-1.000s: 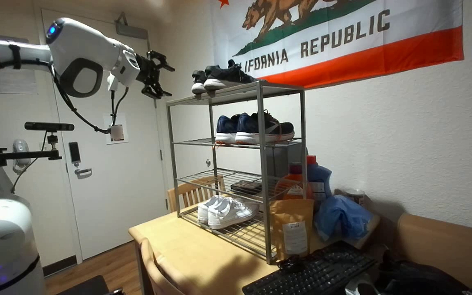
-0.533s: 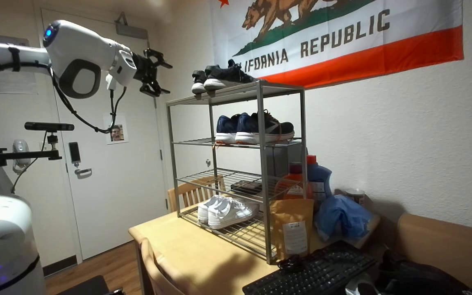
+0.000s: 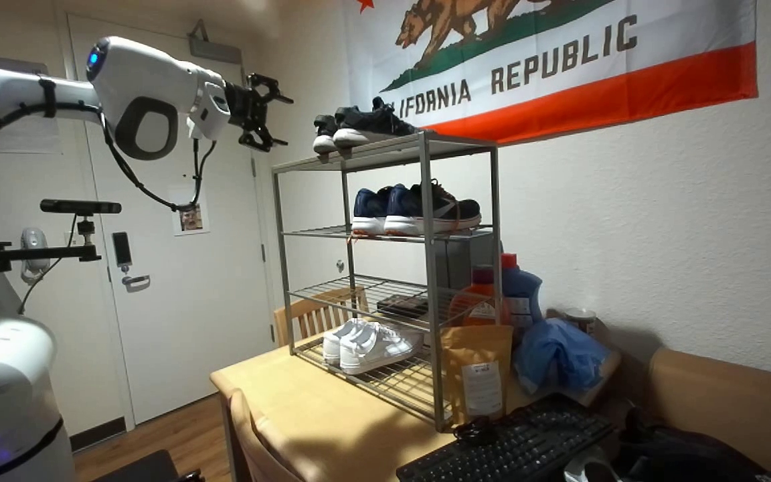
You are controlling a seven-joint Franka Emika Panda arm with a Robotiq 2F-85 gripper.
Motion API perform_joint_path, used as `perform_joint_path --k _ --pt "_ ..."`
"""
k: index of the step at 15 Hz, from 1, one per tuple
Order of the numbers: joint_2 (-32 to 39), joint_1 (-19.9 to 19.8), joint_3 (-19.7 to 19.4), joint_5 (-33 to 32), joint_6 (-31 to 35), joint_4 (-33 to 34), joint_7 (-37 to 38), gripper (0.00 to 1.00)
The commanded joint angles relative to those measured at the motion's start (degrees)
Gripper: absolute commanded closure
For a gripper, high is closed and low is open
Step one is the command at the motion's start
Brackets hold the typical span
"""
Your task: Remove the right shoe from the top of the shoe rack and place it on the third shelf from the top
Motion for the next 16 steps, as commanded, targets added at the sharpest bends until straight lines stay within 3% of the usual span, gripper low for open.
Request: perform_joint_path --k 1,8,14,15,16 --pt "4.0 -4.0 1.2 -1.1 -1.2 5.6 6.0 0.0" --pt "7.6 -8.4 1.0 -7.2 -3.6 13.1 14.0 0.0" --pt "11.6 -10.6 1.0 -15.2 -10.5 18.3 24.2 0.0" --pt "12.1 -10.7 0.9 -16.6 -11.5 19.0 25.9 0.0" --pt "10.4 -7.3 -1.0 -17.0 -8.5 15.5 23.7 0.0"
